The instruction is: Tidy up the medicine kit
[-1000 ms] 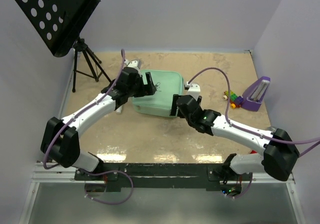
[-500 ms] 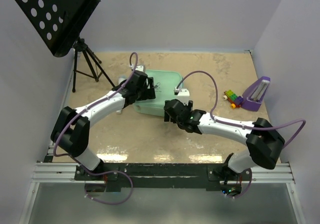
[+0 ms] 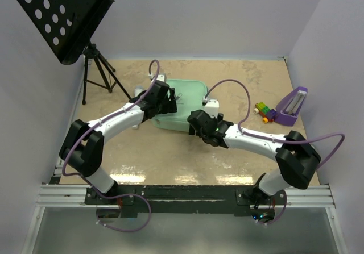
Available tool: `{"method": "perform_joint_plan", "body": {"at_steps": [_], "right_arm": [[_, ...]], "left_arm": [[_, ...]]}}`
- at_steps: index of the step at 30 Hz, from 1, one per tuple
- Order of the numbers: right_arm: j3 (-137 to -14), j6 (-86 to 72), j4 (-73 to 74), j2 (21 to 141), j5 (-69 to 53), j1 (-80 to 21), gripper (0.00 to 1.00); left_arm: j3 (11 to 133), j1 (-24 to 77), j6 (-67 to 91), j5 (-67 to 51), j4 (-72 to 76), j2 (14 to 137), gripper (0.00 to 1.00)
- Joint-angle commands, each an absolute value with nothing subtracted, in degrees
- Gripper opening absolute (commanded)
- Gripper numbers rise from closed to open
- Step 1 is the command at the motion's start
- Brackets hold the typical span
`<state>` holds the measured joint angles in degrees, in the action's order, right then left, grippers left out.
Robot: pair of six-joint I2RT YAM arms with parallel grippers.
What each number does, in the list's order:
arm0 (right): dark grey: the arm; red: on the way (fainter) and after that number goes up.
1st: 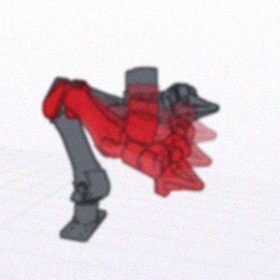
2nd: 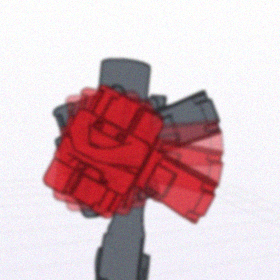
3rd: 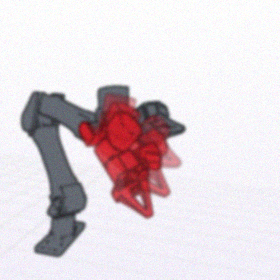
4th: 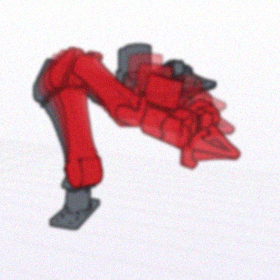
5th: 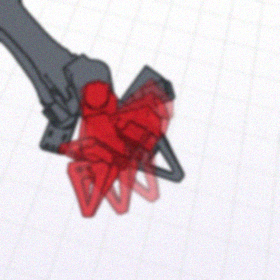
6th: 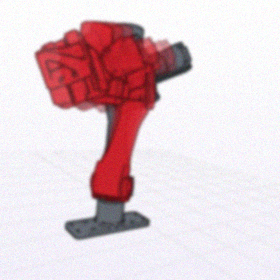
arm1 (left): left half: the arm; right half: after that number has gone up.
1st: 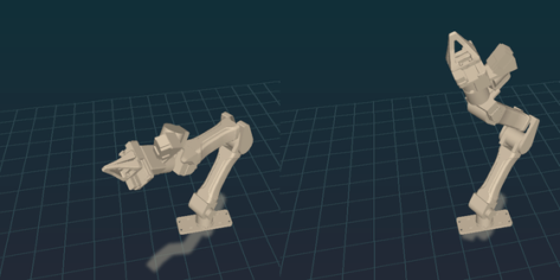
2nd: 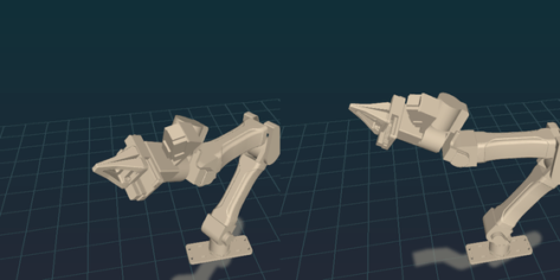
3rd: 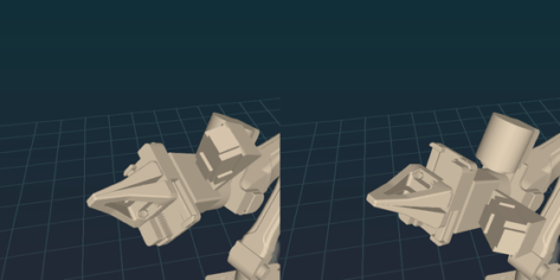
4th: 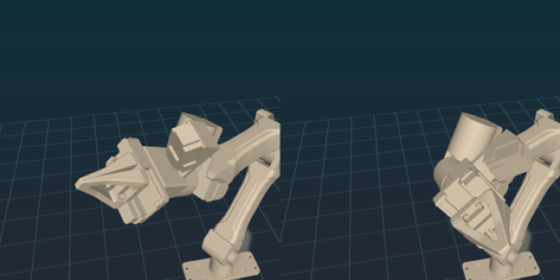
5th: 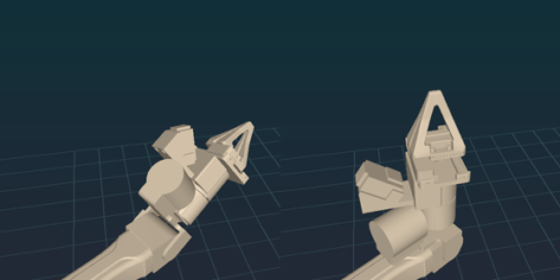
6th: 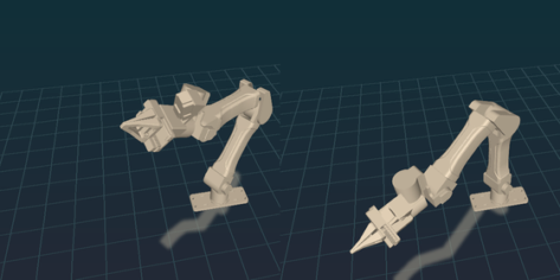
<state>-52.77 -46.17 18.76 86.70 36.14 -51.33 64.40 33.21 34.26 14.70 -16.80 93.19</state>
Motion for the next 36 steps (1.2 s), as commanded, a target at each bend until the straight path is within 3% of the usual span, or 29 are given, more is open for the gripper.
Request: {"method": "perform_joint_plan", "body": {"at_steps": [1, 5, 9, 25, 36], "right_arm": [[-50.81, -46.59, 19.69, 80.17, 39.11, -46.77, 0.84], [-49.22, -45.62, 19.95, 75.33, 38.41, -44.65, 0.83], [-49.74, -42.89, 17.05, 72.60, 37.35, -48.76, 0.82], [-61.26, -40.16, 16.61, 90.17, 38.40, -50.63, 0.83], [-49.67, -43.07, 12.57, 81.57, 33.32, -44.57, 0.80]], "left_arm": [[63.37, 32.78, 32.25, 17.14, -20.65, 96.15, 0.84], [63.11, 32.78, 32.26, 16.88, -20.39, 96.59, 0.84], [63.19, 32.78, 32.43, 16.08, -20.04, 96.68, 0.83], [62.75, 32.78, 32.34, 15.65, -19.78, 96.15, 0.84], [62.58, 32.87, 32.26, 15.64, -19.78, 96.59, 0.83]]}}
